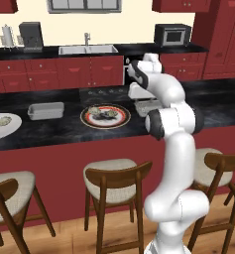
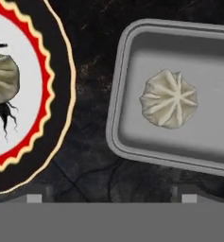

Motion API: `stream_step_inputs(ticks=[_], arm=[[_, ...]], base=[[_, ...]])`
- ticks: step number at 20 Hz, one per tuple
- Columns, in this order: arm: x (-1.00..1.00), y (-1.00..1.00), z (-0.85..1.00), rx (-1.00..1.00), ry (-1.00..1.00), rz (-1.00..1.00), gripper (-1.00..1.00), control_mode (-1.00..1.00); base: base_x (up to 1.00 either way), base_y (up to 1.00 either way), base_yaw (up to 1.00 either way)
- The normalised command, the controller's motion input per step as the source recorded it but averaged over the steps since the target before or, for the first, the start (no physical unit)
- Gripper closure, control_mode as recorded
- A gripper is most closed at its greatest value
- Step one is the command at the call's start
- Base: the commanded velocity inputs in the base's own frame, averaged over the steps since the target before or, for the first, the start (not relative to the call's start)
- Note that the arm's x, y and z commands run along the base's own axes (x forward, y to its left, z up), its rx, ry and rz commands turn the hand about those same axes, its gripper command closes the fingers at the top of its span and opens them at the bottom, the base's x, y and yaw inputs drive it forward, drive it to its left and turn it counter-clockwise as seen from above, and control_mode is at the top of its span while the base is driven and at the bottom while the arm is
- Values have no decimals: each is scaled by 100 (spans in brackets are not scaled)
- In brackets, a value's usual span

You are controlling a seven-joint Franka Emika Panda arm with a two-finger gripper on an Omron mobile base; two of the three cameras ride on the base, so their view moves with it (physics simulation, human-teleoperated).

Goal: Place two dumplings into each of the tupperware containers and then place the containers in the fridge.

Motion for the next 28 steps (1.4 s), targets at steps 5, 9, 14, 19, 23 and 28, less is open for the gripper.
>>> stream_step_inputs(ticks=[5, 9, 14, 19, 23, 28], arm=[[-33, 86, -1, 0, -26, 5, -100, -100], [-60, 26, -19, 2, -48, 2, -100, -100], [-13, 70, -32, 0, -23, 2, -100, -100], [24, 52, 0, 0, 1, 0, -100, -100], [44, 13, 0, 0, 0, 0, -100, -100], [47, 3, 0, 0, 0, 0, -100, -100]], base=[[0, 0, 0], [0, 0, 0], [0, 0, 0], [0, 0, 0], [0, 0, 0], [0, 0, 0]])
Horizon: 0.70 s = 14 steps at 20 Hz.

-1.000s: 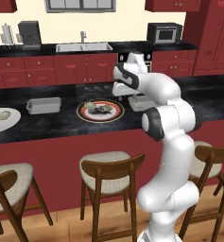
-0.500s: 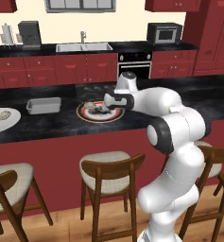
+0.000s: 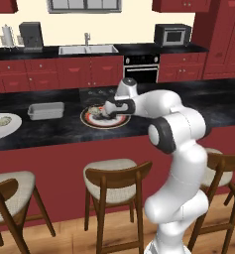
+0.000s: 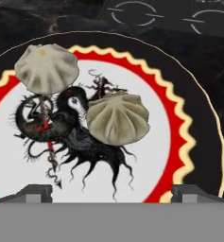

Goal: Place two dumplings into each of the tupperware containers and then place the containers in the fridge.

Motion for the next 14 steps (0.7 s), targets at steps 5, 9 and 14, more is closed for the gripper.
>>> stream_step_inputs(ticks=[5, 9, 14], arm=[[31, 9, -2, 0, 0, 0, -100, -100], [15, 3, -7, 0, 0, 0, -100, -100], [2, 4, -37, 0, 0, 0, -100, -100]], base=[[0, 0, 0], [0, 0, 0], [0, 0, 0]])
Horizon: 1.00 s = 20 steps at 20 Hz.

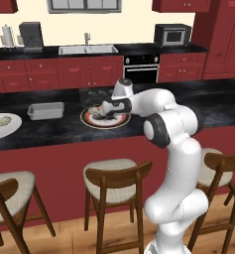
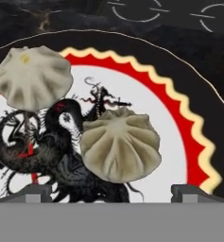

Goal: Place two dumplings into each of the tupperware containers and then place the containers in the fridge.

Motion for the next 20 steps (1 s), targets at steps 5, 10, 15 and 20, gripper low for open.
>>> stream_step_inputs(ticks=[5, 10, 15, 20], arm=[[12, 1, -12, 0, 0, 0, -100, -100], [30, 0, -1, 0, 0, 0, -100, -100], [28, 0, -3, 0, 0, 0, -100, -100], [0, 3, -2, 0, 0, 0, 100, -100]], base=[[0, 0, 0], [0, 0, 0], [0, 0, 0], [0, 0, 0]])
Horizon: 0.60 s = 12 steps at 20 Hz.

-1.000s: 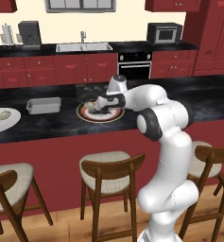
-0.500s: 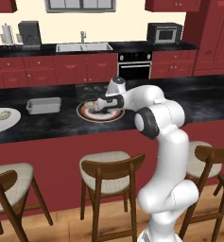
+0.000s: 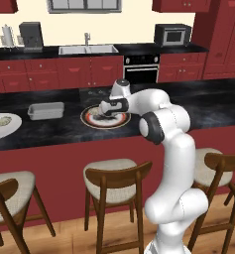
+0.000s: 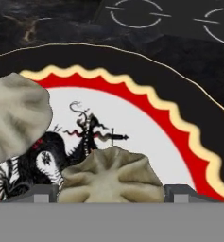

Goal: Place two dumplings into each of the tupperware containers and then place the containers in the fridge.

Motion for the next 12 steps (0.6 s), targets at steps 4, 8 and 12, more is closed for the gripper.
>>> stream_step_inputs(ticks=[4, 8, 12], arm=[[0, -11, 17, 0, -2, 0, 100, -100], [1, -53, 51, 0, 0, -1, 100, -100], [0, -81, 29, 0, 0, -1, 100, -100]], base=[[0, 0, 0], [0, 0, 0], [0, 0, 0]])
